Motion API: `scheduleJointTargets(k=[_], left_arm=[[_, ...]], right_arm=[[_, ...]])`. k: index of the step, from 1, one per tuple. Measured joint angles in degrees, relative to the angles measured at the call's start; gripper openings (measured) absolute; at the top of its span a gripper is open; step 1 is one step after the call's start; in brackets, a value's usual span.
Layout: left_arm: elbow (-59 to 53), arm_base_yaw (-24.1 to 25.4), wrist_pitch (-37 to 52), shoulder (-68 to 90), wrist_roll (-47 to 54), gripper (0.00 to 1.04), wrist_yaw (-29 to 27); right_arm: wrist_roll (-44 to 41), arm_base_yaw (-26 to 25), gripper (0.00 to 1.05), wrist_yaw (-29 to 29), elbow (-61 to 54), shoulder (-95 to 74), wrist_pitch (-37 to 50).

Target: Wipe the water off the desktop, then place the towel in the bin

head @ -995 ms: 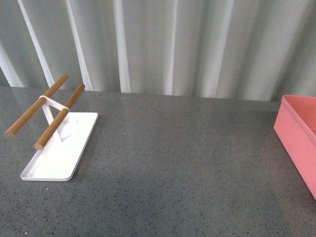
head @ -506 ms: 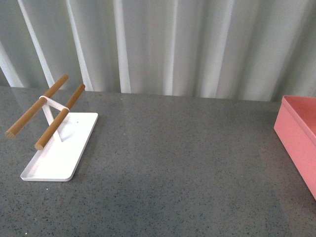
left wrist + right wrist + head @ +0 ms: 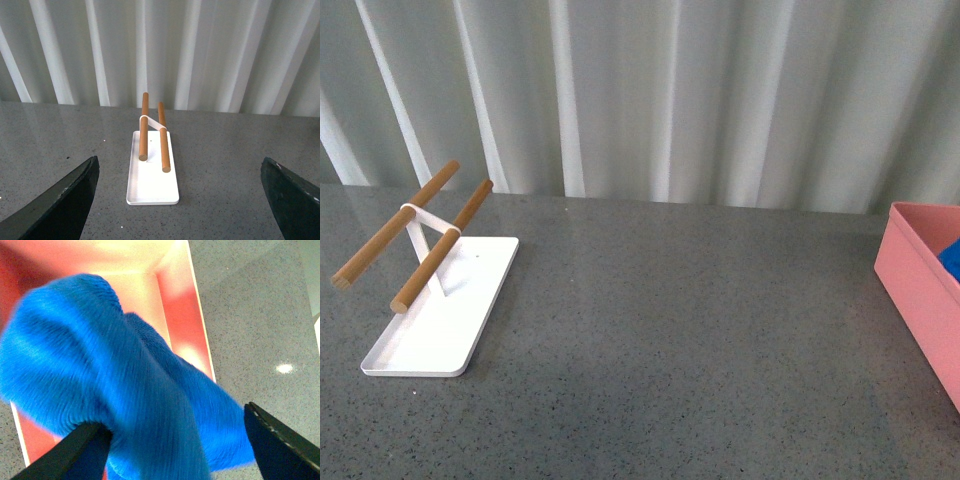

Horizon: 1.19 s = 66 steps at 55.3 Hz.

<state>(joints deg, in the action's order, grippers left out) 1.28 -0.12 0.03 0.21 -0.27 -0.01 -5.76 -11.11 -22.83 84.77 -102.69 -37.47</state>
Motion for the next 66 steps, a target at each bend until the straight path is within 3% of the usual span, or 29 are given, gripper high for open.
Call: scheduleJointTargets(k=[8, 28, 31, 34, 36, 40, 45, 54, 66], left_arm=[[0.0, 0.0, 0.0, 0.0, 0.0, 0.98, 0.0], [0.0, 0.0, 0.0, 0.0, 0.0, 0.98, 0.0], [0.0, 0.0, 0.0, 0.0, 0.0, 0.98, 0.0], [0.0, 0.0, 0.0, 0.0, 0.0, 0.98, -0.1], [0.0, 0.0, 0.0, 0.0, 0.0, 0.98, 0.0], [0.0, 0.0, 0.0, 0.0, 0.0, 0.98, 0.0], [0.0, 0.0, 0.0, 0.0, 0.0, 0.98, 0.0], [0.0, 0.0, 0.0, 0.0, 0.0, 0.98, 0.0], [0.0, 0.0, 0.0, 0.0, 0.0, 0.98, 0.0]], right_arm=[[0.1, 0.0, 1.00, 0.0, 0.0, 0.0, 0.0], [0.2, 0.0, 0.98, 0.3, 0.0, 0.0, 0.2], [3.0, -1.2, 0.85, 18.4, -11.1, 4.1, 23.3], [4.2, -1.0, 0.71, 30.8, -26.3, 9.4, 48.9], [4.5, -0.2, 0.62, 33.1, -34.3, 12.0, 64.5], [4.6, 1.2, 0.48, 32.8, -42.8, 16.1, 79.6], [4.6, 2.5, 0.32, 31.8, -49.5, 20.7, 85.5], [4.5, 4.4, 0.03, 29.7, -60.4, 26.9, 88.1], [4.6, 6.6, 0.03, 28.0, -69.6, 35.7, 88.7]])
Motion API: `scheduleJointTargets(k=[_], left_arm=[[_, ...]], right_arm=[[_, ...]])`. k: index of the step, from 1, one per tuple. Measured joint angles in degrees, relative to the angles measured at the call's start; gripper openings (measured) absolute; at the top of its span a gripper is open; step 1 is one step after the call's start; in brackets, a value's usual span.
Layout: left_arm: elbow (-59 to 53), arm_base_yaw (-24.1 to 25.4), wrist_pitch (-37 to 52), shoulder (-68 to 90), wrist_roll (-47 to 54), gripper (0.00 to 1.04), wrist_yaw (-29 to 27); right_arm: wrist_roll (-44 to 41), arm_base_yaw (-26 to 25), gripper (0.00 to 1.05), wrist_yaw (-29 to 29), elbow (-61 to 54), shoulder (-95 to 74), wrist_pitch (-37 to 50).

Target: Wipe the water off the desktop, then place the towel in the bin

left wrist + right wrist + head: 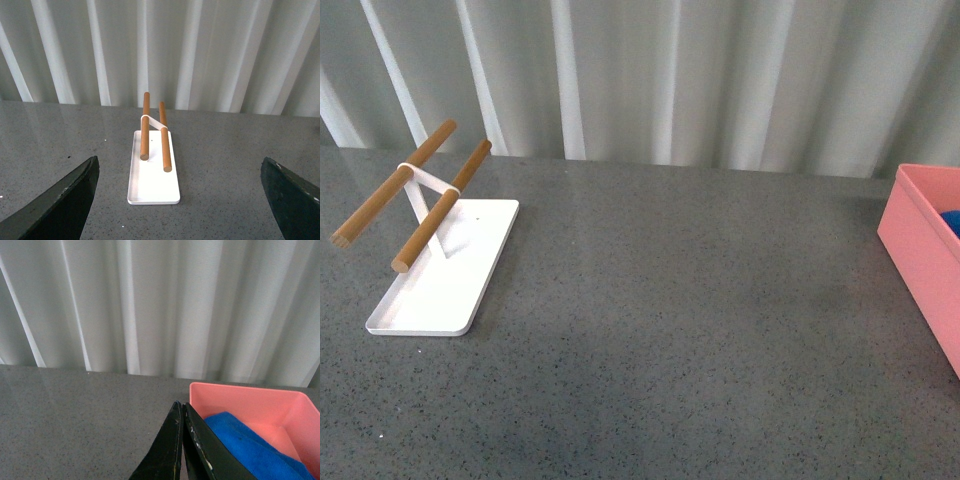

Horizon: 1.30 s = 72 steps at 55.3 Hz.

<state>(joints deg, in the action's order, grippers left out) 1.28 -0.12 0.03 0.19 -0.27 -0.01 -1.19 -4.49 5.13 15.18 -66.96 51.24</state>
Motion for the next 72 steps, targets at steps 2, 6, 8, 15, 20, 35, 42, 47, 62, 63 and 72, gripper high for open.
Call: scheduleJointTargets(k=[2, 6, 8, 15, 20, 35, 42, 47, 62, 63, 72], left_arm=[[0.0, 0.0, 0.0, 0.0, 0.0, 0.98, 0.0], [0.0, 0.0, 0.0, 0.0, 0.0, 0.98, 0.0], [0.0, 0.0, 0.0, 0.0, 0.0, 0.98, 0.0], [0.0, 0.0, 0.0, 0.0, 0.0, 0.98, 0.0], [0.0, 0.0, 0.0, 0.0, 0.0, 0.98, 0.0], [0.0, 0.0, 0.0, 0.0, 0.0, 0.98, 0.0], [0.0, 0.0, 0.0, 0.0, 0.0, 0.98, 0.0], [0.0, 0.0, 0.0, 0.0, 0.0, 0.98, 0.0], [0.0, 0.0, 0.0, 0.0, 0.0, 0.98, 0.0], [0.0, 0.0, 0.0, 0.0, 0.0, 0.98, 0.0], [0.0, 0.0, 0.0, 0.0, 0.0, 0.98, 0.0]], right_arm=[[0.0, 0.3, 0.03, -0.6, -1.9, 2.1, -0.3], [0.0, 2.9, 0.03, -4.3, -4.6, 5.8, -1.4], [0.0, 3.4, 0.03, -4.4, -5.3, 6.9, -1.8], [0.0, 4.3, 0.03, -4.6, -8.1, 12.2, -4.3], [0.0, 4.3, 0.03, -4.7, -9.4, 15.1, -5.9], [0.2, 4.4, 0.03, -4.7, -13.4, 21.8, -8.4], [0.2, 4.4, 0.03, -4.9, -13.5, 26.9, -12.5], [0.2, 4.4, 0.03, -4.9, -13.6, 30.6, -15.8], [0.4, 4.4, 0.03, -4.9, -13.8, 40.6, -25.0], [0.4, 4.4, 0.03, -4.9, -13.8, 41.2, -25.6], [0.5, 4.4, 0.03, -4.9, -13.8, 45.7, -29.9]])
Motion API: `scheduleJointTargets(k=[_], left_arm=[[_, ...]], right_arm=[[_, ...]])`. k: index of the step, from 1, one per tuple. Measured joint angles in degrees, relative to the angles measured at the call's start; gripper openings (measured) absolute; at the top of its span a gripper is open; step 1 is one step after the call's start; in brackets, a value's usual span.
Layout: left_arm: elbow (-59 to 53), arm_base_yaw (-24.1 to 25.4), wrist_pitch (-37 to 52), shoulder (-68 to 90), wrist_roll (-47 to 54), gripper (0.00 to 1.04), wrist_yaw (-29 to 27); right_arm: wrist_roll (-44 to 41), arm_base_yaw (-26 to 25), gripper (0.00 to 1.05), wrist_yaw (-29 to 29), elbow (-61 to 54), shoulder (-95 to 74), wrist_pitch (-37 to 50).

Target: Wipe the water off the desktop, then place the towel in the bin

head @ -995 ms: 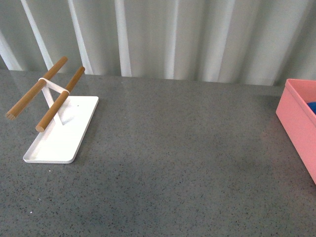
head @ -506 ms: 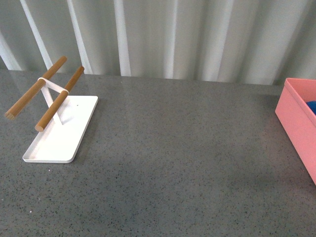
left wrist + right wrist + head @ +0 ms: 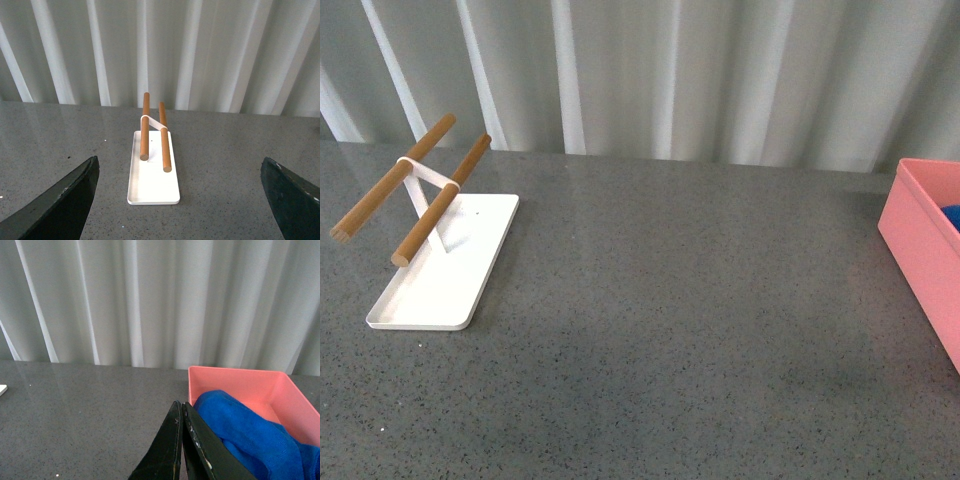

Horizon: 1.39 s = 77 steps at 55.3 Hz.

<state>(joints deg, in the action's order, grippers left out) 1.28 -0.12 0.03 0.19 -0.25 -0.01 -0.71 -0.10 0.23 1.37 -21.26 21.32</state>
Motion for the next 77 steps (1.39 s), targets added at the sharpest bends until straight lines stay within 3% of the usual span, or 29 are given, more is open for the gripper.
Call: scheduleJointTargets(k=[29, 35, 53, 57, 66, 77], left_arm=[[0.0, 0.0, 0.0, 0.0, 0.0, 0.98, 0.0], [0.0, 0.0, 0.0, 0.0, 0.0, 0.98, 0.0], [0.0, 0.0, 0.0, -0.1, 0.0, 0.98, 0.0], [0.0, 0.0, 0.0, -0.1, 0.0, 0.98, 0.0], [0.0, 0.0, 0.0, -0.1, 0.0, 0.98, 0.0], [0.0, 0.0, 0.0, -0.1, 0.0, 0.98, 0.0]], right_arm=[[0.1, 0.0, 0.03, -0.2, 0.0, 11.4, -11.3], [0.1, 0.0, 0.03, -0.2, 0.0, 19.0, -20.7], [0.2, 0.0, 0.03, -0.2, 0.0, 21.0, -21.2], [0.1, 0.0, 0.13, -0.2, 0.0, 21.0, -21.2], [0.1, 0.0, 0.52, -0.2, 0.0, 21.0, -21.2], [0.1, 0.0, 0.88, -0.2, 0.0, 21.0, -21.2]])
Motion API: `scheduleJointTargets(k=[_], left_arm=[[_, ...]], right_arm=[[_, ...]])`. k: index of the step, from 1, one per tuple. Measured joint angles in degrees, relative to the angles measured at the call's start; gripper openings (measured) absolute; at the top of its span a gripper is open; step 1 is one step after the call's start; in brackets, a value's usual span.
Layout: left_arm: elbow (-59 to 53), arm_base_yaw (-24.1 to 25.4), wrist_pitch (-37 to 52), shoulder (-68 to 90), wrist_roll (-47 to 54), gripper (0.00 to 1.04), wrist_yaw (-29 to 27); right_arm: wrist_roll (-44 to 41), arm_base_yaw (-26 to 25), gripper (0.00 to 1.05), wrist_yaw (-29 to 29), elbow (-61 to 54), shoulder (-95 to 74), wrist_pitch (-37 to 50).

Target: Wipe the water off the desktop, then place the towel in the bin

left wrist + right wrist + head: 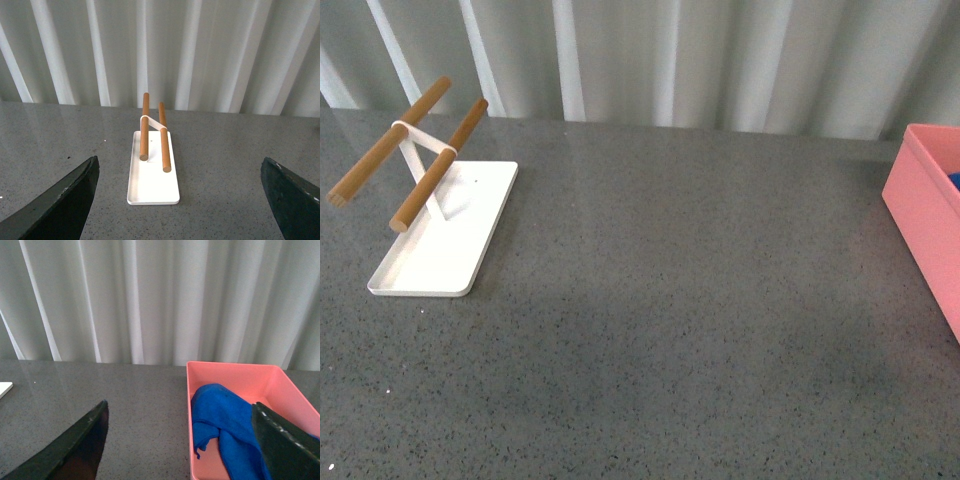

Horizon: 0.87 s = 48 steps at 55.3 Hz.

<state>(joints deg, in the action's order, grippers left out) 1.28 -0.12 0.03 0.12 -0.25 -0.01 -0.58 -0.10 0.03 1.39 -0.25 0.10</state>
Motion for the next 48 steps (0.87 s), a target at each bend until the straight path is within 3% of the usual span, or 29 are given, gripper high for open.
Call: scheduleJointTargets(k=[5, 48], left_arm=[[0.0, 0.0, 0.0, 0.0, 0.0, 0.98, 0.0], [0.0, 0.0, 0.0, 0.0, 0.0, 0.98, 0.0]], right_arm=[[0.1, 0.0, 1.00, 0.0, 0.0, 0.0, 0.0], [0.1, 0.0, 0.98, 0.0, 0.0, 0.0, 0.0]])
